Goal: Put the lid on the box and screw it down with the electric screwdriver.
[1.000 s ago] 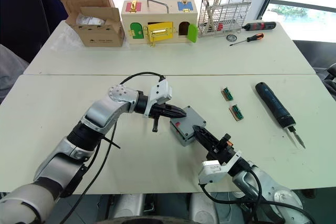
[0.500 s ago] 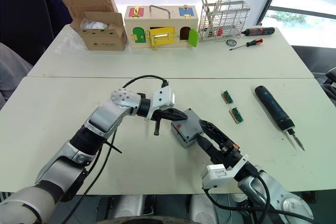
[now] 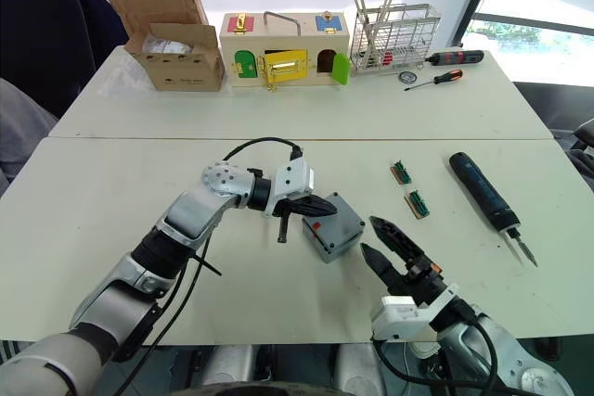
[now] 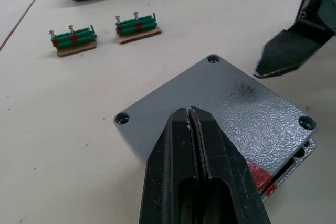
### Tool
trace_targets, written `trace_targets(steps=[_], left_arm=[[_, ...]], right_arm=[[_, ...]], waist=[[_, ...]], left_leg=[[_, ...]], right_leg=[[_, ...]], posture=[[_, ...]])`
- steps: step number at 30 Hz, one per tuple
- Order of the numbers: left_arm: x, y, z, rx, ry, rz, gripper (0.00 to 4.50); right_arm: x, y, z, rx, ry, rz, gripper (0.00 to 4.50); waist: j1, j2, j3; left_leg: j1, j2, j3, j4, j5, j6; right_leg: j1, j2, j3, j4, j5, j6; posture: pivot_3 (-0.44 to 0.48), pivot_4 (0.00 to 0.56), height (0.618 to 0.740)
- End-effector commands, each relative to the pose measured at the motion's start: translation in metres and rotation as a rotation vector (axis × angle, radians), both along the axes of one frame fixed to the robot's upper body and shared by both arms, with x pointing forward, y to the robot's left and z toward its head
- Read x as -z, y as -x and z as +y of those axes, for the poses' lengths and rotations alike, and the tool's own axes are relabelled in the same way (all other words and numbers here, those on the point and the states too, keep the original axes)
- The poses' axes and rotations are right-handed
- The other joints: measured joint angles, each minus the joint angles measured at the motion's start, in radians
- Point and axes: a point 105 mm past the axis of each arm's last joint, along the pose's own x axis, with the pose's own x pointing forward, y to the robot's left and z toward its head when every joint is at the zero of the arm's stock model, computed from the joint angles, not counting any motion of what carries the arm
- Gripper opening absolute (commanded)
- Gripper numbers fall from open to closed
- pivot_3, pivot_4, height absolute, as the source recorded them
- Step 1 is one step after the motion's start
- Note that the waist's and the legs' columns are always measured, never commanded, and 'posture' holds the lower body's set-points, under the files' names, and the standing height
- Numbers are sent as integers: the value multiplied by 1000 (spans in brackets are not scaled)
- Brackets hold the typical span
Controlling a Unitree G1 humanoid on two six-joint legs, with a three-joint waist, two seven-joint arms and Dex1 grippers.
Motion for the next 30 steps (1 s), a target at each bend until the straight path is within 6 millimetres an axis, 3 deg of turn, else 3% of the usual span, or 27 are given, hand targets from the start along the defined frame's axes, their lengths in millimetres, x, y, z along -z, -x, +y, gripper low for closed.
trace_targets(steps=[1,3,6,11,14,15,18,21,26,30], left_arm=[[2,6,4,-4,34,98,0],[-7,7,3,-3,65,105,0],[-36,4,6,-18,151,53,0],[-79,2,14,-48,264,37,0],[-96,-8,22,-99,308,50,0],[-97,-13,24,-119,312,56,0],[-88,-29,34,-188,273,69,0],[-45,-43,46,-215,138,121,0],[-21,-42,43,-160,96,180,0],[-16,-41,34,-121,85,186,0]], right_arm=[[-11,-2,0,22,-90,-2,4453],[-10,-2,-1,27,-101,7,4453],[-7,-3,-2,40,-121,23,3776],[-8,-5,-11,91,-202,61,1858],[-16,-5,-19,152,-364,116,312],[-17,-5,-23,184,-464,169,77],[-18,0,-19,194,-717,360,77],[-16,10,5,119,-1002,664,77],[-12,23,28,57,-1128,945,77],[-11,26,36,40,-1158,1029,77]], waist=[[0,1,0],[0,1,1],[-1,2,3],[0,3,4],[0,3,4],[-1,3,4],[0,3,5],[-1,3,5],[3,3,6],[1,3,6]], left_leg=[[0,0,0,0,0,1],[-2,0,0,0,0,1],[-2,0,0,0,0,0],[-3,0,0,0,1,-2],[-3,0,0,0,2,-3],[-3,0,0,0,2,-3],[-3,0,0,0,2,-3],[-2,0,0,0,0,1],[-4,1,0,0,-3,5],[-4,0,0,1,-3,6]], right_leg=[[0,0,0,0,0,0],[-3,0,0,1,0,0],[-4,0,0,1,0,0],[-4,0,0,1,0,0],[-4,0,1,1,0,0],[-4,0,1,1,0,0],[-4,0,0,1,0,0],[-4,1,0,2,0,0],[-5,-1,0,1,0,0],[-5,-2,0,1,0,-1]], posture=[[0,150,728],[0,150,728],[0,150,728],[0,150,728],[0,150,728],[0,150,728],[0,150,728],[0,150,728],[0,150,728],[0,150,728]])
